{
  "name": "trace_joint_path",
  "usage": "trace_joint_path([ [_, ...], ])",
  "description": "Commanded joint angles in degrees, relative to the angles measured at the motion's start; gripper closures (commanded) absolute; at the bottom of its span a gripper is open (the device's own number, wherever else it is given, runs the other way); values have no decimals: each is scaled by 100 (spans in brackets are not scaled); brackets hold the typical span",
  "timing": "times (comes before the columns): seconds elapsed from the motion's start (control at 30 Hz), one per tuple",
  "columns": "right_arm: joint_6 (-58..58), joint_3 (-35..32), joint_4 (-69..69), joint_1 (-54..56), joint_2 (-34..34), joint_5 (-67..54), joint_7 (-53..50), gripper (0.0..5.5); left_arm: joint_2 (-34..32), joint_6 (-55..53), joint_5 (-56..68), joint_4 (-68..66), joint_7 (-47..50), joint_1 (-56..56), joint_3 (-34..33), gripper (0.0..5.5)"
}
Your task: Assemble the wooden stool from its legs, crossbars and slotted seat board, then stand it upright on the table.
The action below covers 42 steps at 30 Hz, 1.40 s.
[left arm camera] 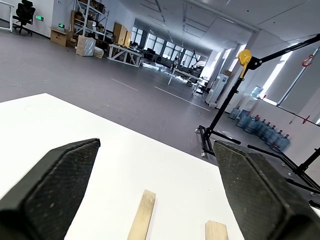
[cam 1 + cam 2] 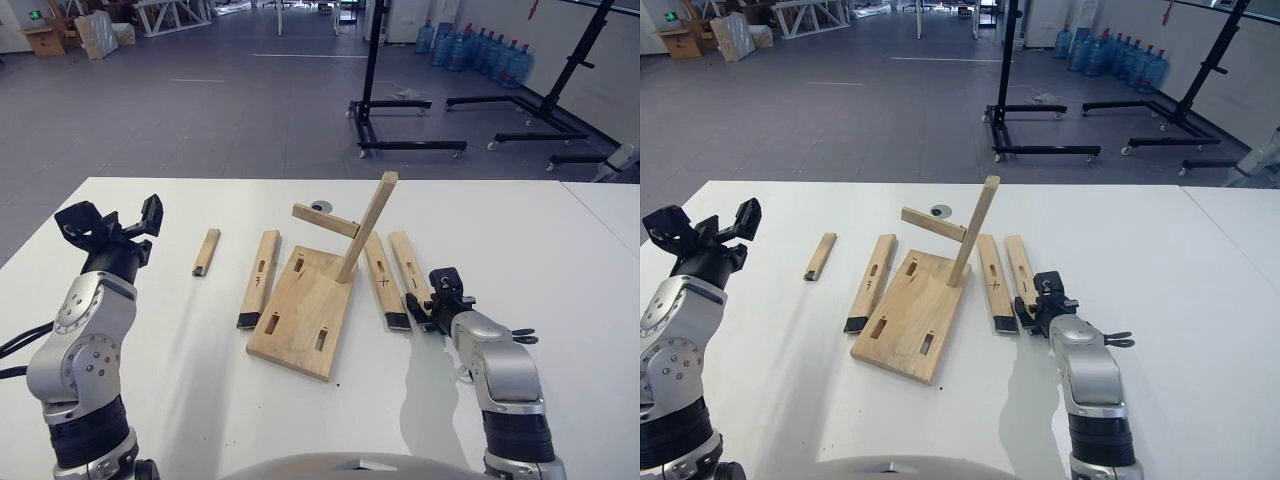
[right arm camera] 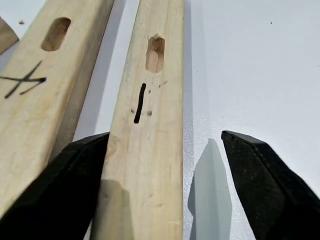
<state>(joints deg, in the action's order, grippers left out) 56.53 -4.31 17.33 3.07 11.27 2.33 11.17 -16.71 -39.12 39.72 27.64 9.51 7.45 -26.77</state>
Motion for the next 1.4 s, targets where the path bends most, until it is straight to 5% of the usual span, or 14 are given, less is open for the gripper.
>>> trace_joint_path([
  [0.03,286,-119,-131,32,-58,-161,-36,240,59,26,-68,-70,-9,43,45,137],
  [0.23,677,-312,-104,-4,-198,-476,-55,345,65,53,-108,-129,-64,54,42,137],
  [0.4,632,-677,-195,154,-234,-772,-40,348,50,69,-150,-205,-132,65,56,137],
  [0.53,-121,-1581,-552,1356,537,-1279,359,348,-389,101,160,-66,-1089,5,94,137],
  [0.67,-712,-2319,-993,3308,1832,-2557,1803,348,-802,-306,2232,79,-2597,449,-128,137],
  [0.77,394,-2215,-451,3814,2019,-4513,3202,348,-682,-614,3267,-169,-3074,1236,431,137],
  [0.9,1377,-1830,288,3043,1971,-6257,3964,348,-391,-700,4150,-706,-3207,1999,803,137],
  [1.4,1203,-999,388,2519,1250,-7473,2814,348,-393,-812,5212,-875,-2688,2183,1417,137],
])
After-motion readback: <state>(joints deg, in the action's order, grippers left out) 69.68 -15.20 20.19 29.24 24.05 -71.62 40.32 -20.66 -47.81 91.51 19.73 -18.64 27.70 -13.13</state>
